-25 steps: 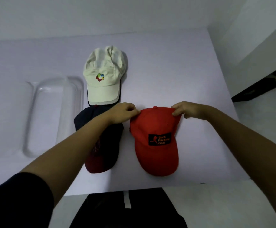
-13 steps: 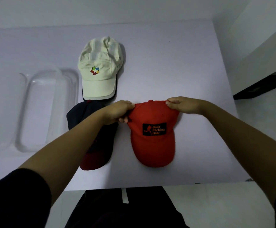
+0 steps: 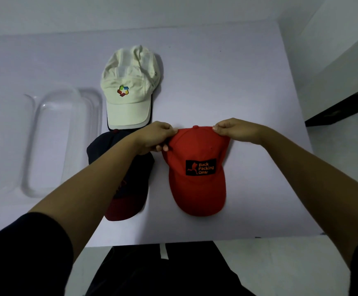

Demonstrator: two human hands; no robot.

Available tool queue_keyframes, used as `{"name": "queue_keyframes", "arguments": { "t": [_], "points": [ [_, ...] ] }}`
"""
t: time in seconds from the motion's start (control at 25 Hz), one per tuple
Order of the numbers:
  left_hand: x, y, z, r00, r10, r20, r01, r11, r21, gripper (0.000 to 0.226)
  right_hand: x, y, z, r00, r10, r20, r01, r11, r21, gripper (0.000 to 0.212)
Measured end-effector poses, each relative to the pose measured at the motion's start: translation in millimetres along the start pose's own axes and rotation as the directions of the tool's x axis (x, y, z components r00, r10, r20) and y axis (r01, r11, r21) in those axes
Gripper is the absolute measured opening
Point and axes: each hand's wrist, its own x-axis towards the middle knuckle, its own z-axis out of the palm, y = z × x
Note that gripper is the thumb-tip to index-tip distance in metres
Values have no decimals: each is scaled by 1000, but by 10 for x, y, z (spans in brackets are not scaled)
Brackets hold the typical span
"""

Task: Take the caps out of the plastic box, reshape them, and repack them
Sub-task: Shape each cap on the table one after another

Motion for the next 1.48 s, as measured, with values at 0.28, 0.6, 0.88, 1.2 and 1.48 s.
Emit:
{"name": "queue_keyframes", "arguments": {
  "t": [0.28,0.6,0.88,1.2,1.48],
  "points": [
    [-140,48,20,958,233,-168,-161,921,355,24,-42,4,43,995,-39,-96,56,981,187,19],
    [-52,190,-61,953,257,-163,-191,922,337,45,-450,3,947,795,53,-605,108,968,227,110],
    [173,367,129,989,145,30,-147,949,279,46,-497,106,1958,717,222,-661,-162,975,152,144],
    [191,428,173,972,221,-77,-200,956,216,48,-469,142,2035,700,182,-690,-167,982,89,137],
    [112,463,187,968,250,22,-248,939,240,29,-438,127,2014,700,197,-687,-201,977,75,139]
  ]
}}
